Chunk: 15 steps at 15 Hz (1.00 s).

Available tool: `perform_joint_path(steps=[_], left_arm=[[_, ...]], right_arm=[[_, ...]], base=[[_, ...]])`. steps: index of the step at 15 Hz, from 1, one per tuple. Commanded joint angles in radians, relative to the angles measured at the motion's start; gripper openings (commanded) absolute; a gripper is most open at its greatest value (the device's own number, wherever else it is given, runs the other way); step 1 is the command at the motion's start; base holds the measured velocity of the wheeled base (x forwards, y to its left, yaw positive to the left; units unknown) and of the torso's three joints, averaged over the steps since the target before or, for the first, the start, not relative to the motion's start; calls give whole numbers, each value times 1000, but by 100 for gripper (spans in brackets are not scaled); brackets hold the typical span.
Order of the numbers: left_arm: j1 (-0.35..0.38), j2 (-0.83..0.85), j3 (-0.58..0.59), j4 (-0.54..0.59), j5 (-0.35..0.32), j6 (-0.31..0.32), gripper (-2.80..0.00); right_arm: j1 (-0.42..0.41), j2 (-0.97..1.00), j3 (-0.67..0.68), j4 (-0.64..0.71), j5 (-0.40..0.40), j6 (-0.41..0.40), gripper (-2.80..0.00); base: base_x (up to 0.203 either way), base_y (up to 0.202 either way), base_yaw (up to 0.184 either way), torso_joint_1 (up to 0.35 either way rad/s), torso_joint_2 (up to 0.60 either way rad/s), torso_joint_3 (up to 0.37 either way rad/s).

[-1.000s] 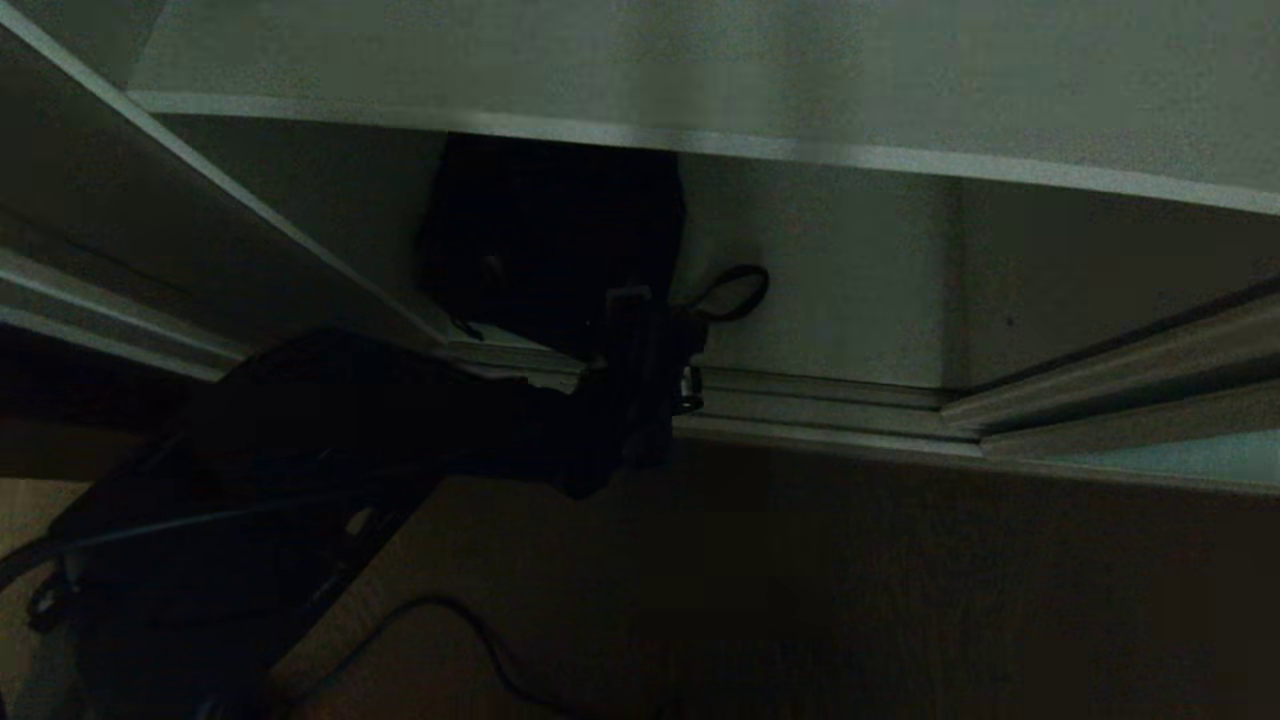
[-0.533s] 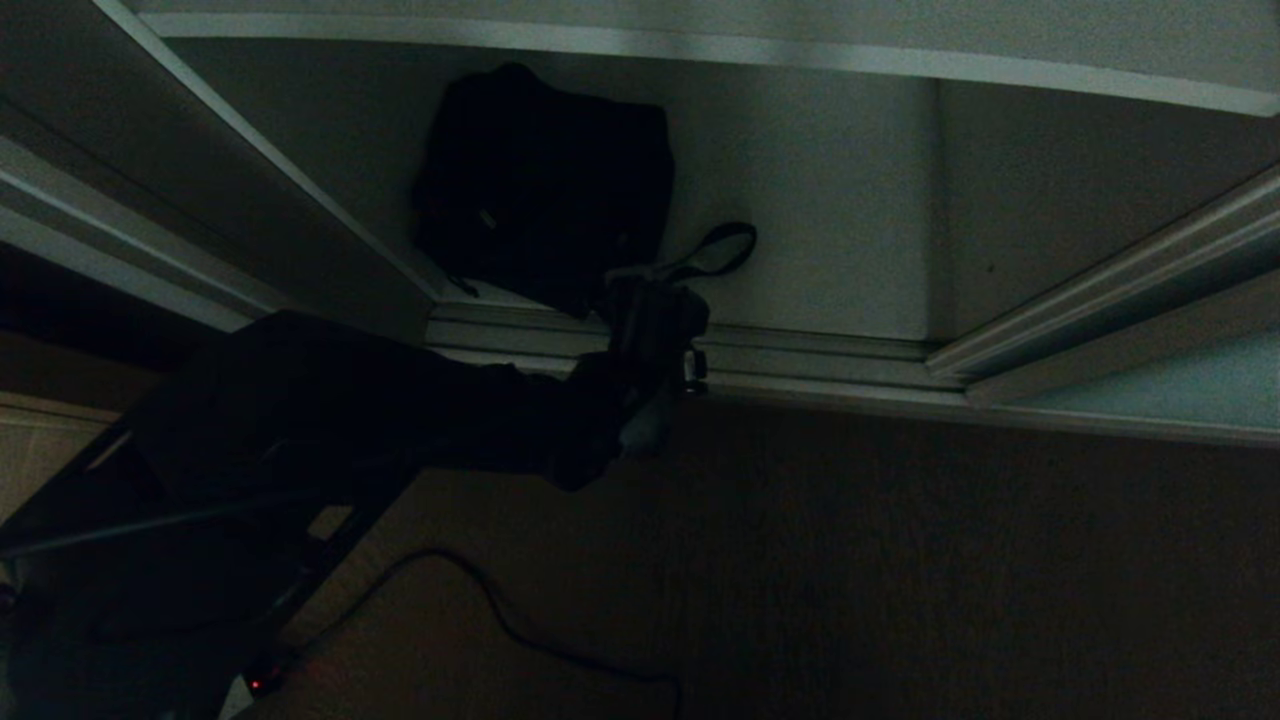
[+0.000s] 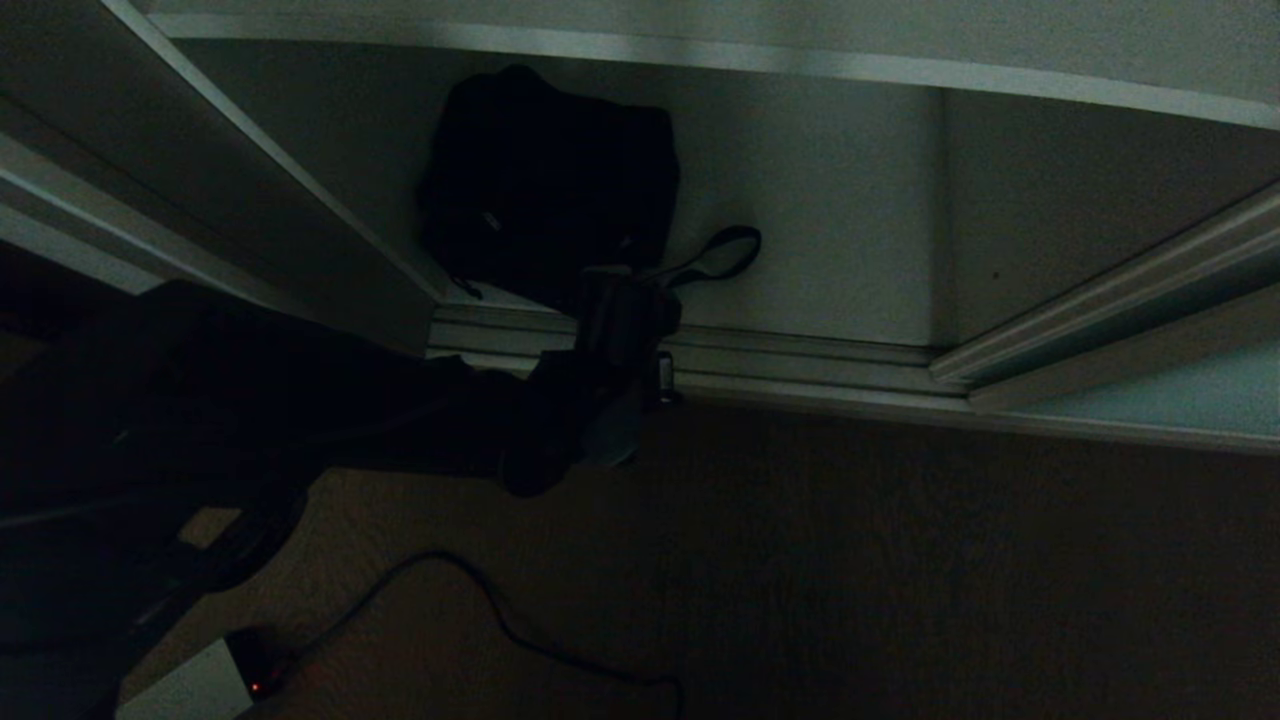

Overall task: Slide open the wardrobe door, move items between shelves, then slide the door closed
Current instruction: Place the bag on the lower shelf

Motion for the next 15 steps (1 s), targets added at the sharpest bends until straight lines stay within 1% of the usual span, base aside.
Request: perform_joint_path(steps=[1,3,6,8,10,11,13,14,15], left_arm=[[2,-86,61,5,0,2,-280],[2,-172,115,60,-3,6,-280],[3,-301,190,184,-5,7,-280],[6,-387,237,212,-7,16,-280],[22,-490,293,247,-10,47,-280],[34,-550,318,274,-13,60,-280],[74,-689,349,354,-41,82,-280],[105,-752,358,395,-56,95,-280],[152,-819,369,431,-80,115,-280]], right_arm=[[0,-2,0,0,0,0,-280],[0,-2,0,0,0,0,-280],[0,-2,0,0,0,0,-280],[0,-2,0,0,0,0,-280],[0,-2,0,0,0,0,-280],[0,-2,0,0,0,0,-280],[0,-2,0,0,0,0,-280],[0,-2,0,0,0,0,-280],[0,-2,0,0,0,0,-280]], base=[[0,0,0,0,0,0],[0,0,0,0,0,0],[0,0,0,0,0,0],[0,0,0,0,0,0],[0,0,0,0,0,0],[0,0,0,0,0,0],[0,0,0,0,0,0],[0,0,0,0,0,0],[0,0,0,0,0,0]])
